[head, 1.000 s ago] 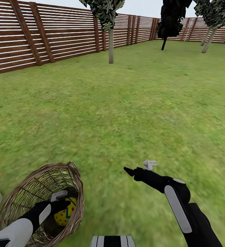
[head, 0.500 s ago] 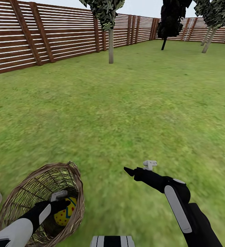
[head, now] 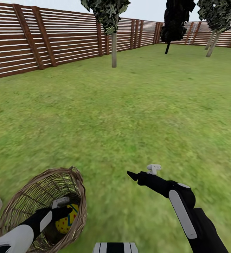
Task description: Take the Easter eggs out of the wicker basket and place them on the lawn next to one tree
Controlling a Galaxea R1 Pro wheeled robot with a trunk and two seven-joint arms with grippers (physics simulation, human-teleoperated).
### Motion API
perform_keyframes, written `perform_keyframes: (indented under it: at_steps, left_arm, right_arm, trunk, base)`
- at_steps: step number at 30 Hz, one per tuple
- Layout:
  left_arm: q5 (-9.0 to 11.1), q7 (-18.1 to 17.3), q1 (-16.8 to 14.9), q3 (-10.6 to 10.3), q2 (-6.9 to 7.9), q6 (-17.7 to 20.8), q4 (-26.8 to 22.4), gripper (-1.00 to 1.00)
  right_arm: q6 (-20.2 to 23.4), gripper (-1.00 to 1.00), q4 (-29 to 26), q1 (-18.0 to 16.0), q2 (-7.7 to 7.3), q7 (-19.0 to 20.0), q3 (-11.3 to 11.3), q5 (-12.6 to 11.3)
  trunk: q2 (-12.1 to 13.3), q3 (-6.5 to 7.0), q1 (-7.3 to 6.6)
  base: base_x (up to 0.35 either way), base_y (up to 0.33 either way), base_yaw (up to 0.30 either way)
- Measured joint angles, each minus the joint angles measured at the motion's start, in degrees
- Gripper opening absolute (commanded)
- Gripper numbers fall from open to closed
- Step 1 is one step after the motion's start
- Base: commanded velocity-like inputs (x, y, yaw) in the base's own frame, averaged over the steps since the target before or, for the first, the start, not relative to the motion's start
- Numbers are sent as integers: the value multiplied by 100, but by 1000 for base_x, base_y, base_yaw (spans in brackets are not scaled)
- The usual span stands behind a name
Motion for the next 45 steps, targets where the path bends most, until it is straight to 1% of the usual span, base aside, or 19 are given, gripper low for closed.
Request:
perform_keyframes:
  at_steps: [2, 3, 14, 25, 27, 30, 32, 45]
  left_arm:
    - [11, -3, -1, 1, -1, 3, 95, -100]
    - [-22, 1, 2, -21, -1, 1, 108, -100]
    - [-37, 5, 3, -28, 0, 3, 109, -100]
    - [-44, 106, 9, -27, 16, -39, 117, -100]
    - [-39, 209, 10, -25, 17, -39, 120, -100]
    - [-16, 481, 10, -27, 10, -36, 118, -100]
    - [-8, 544, 10, -26, 9, -33, 118, -100]
    - [-13, 578, 10, -27, 8, 28, 126, -100]
  right_arm:
    - [0, 100, 0, 2, 0, 0, 0, 0]
    - [-2, 100, 0, 2, 0, 0, 0, 0]
    - [-3, 100, 0, 0, 0, 0, 0, 0]
    - [-2, 100, 0, 0, 0, 0, 0, 0]
    - [-3, 100, 0, 0, 0, 0, 0, 0]
    - [-2, 100, 0, 0, 0, 0, 0, 0]
    - [-2, 100, 0, 0, 0, 0, 0, 0]
    - [0, 100, 0, 0, 0, 0, 1, 0]
  trunk:
    - [3, 45, -5]
    - [5, 66, -7]
    - [19, 310, -35]
    - [34, 554, -63]
    - [37, 598, -69]
    - [41, 665, -76]
    - [44, 709, -81]
    - [61, 997, -115]
  base:
    - [0, 0, 0]
    - [0, 0, 0]
    - [0, 0, 0]
    - [0, 0, 0]
    - [0, 0, 0]
    - [0, 0, 0]
    - [0, 0, 0]
    - [0, 0, 0]
